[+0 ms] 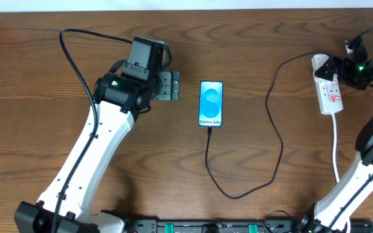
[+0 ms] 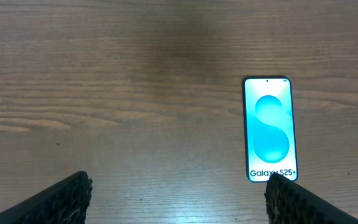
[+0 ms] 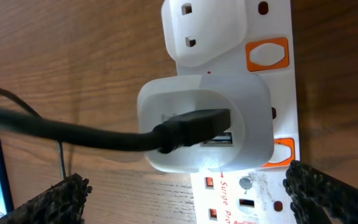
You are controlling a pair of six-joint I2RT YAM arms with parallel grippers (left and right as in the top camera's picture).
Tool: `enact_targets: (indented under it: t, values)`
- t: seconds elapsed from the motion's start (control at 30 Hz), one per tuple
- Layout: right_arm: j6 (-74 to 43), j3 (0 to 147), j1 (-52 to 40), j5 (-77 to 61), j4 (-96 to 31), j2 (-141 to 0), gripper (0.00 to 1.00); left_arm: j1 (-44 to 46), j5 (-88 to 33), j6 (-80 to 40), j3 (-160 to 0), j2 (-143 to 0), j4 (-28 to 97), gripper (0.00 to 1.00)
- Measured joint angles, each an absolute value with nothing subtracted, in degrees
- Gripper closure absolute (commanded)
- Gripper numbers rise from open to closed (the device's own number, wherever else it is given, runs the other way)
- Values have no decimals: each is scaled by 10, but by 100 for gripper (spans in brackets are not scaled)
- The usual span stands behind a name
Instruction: Plug charger to phone and switch on socket
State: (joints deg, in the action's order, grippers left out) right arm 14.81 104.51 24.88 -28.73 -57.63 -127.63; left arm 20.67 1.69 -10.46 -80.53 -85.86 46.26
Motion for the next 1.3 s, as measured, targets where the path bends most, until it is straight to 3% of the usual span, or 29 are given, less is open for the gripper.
enact_targets:
  t: [1.3]
  values:
    - [138,1053,239,-294,-569,-1299,1,207,17,-105,-805,-859,463,11]
